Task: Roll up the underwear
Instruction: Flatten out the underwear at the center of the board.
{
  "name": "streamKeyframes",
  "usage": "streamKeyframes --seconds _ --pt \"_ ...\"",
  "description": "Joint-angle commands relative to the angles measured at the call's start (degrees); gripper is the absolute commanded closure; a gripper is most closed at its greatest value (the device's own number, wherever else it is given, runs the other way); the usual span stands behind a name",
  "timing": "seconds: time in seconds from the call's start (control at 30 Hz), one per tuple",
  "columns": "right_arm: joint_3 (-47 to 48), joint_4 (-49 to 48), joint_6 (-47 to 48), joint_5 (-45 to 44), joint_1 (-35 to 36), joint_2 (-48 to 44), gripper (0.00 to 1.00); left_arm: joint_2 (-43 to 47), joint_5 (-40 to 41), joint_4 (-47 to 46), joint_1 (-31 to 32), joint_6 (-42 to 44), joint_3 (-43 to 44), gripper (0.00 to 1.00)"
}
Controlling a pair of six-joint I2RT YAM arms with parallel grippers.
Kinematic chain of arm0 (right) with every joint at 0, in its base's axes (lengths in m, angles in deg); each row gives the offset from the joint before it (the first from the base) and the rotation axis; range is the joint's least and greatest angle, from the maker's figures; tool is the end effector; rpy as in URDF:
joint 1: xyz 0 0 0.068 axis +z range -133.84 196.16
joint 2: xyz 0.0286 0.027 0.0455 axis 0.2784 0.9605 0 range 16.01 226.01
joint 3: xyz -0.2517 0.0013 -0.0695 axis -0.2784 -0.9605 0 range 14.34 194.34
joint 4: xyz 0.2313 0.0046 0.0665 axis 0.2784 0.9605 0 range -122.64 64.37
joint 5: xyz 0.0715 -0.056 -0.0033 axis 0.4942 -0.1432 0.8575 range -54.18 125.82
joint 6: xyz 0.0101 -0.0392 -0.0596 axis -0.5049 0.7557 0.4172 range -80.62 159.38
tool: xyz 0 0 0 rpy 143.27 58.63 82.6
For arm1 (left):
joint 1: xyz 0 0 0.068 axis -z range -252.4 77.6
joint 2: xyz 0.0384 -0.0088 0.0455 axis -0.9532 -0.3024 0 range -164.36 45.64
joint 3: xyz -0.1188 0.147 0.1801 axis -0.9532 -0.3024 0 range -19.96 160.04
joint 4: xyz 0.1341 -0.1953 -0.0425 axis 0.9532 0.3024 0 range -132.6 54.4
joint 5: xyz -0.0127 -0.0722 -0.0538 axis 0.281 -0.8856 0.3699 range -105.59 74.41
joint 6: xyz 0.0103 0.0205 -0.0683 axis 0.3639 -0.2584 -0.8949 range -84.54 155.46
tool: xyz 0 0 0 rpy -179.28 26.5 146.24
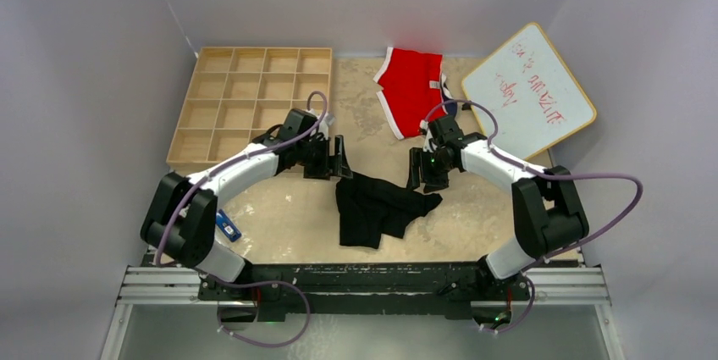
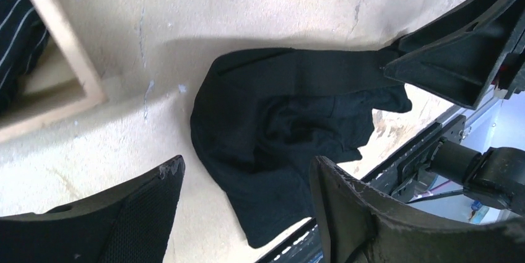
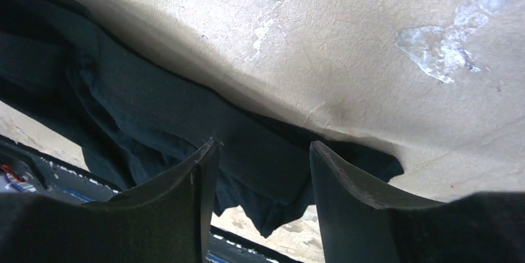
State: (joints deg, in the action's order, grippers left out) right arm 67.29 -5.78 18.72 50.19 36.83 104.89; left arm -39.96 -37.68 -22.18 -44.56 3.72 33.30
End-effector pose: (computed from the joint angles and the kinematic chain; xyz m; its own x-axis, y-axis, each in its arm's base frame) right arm 0.2669 0.1165 0.1662 -0.9367 0.0120 -0.3500 -0.1257 0.9213 0.3679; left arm 0.2540 -0.1595 0.1932 -0.9322 -0.0590 -0.3570 0.1687 0.8020 -0.5730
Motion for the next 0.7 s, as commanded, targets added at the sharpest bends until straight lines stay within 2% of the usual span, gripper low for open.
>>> streamKeyframes --seconds 0.0,0.23,0.37,0.57,0.6,0.67 --pt "0.77 -0.86 -1.30 2.52 -0.01 0.07 0.43 -4.13 -1.15 -0.01 1.21 3.27 4.51 0.29" --pt "-0.15 1.56 -1.27 -2.45 -0.01 -3.09 0.39 -10.55 2.44 4.31 4.89 4.01 9.14 0.31" --pt "-1.75 0.36 -1.32 0.08 -0.13 -1.93 0.38 -12.92 6.86 6.54 6.27 3.23 10.64 0.32" --pt "-3.46 -3.11 -1.88 5.03 -0.18 0.65 0.46 -14.22 7.50 6.86 6.99 3.31 11.07 0.37" --pt "-3.20 -2.89 -1.62 4.93 -0.18 0.90 0.50 -14.38 7.72 6.86 7.04 3.28 10.97 0.40" --pt "-3.04 -3.33 -1.41 5.10 -0.17 0.29 0.65 -13.99 7.62 6.18 7.17 3.23 10.56 0.48"
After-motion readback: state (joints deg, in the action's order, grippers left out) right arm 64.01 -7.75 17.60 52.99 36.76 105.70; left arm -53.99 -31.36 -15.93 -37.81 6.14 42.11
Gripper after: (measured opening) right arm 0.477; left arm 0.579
